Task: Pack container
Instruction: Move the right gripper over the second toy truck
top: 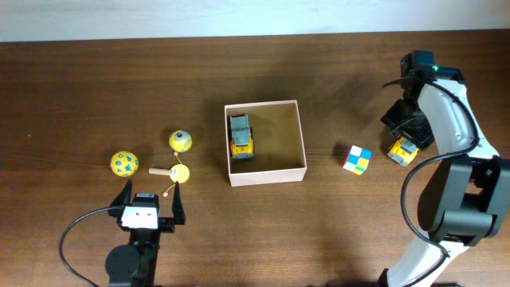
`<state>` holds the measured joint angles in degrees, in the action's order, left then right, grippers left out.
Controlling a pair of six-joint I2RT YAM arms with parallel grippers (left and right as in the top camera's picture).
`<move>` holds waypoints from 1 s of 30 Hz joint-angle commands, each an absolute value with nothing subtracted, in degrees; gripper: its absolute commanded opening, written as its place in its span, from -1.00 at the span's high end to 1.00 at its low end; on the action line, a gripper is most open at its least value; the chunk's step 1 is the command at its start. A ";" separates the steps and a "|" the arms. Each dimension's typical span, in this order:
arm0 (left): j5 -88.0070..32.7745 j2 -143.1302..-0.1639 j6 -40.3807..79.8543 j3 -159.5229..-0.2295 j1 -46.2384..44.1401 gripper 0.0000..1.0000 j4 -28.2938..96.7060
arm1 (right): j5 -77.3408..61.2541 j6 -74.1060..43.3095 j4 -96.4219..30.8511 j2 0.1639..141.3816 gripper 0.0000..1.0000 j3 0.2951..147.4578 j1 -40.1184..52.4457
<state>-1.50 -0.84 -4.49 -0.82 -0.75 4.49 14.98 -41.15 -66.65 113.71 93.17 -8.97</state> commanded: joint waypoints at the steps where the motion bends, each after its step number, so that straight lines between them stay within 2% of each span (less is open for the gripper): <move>1: -1.30 -0.30 -4.75 -0.49 -0.97 -0.99 4.60 | 11.66 -37.87 -65.65 112.75 -0.61 92.55 -10.55; 13: -1.30 -0.30 -4.78 -0.49 -0.97 -0.98 4.60 | 5.39 -28.93 -61.23 112.75 -0.71 90.85 -16.21; 24: -1.30 -0.30 -4.78 -0.49 -0.97 -0.99 4.60 | 4.45 -27.62 -50.11 112.79 -0.75 80.51 -16.58; 30: -1.30 -0.30 -4.75 -0.49 -0.97 -0.99 4.60 | 4.51 -26.76 -47.20 112.81 -0.75 80.05 -16.58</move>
<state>-1.50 -0.84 -4.49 -0.82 -0.75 4.51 4.80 -27.86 -48.31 113.71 80.42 -16.38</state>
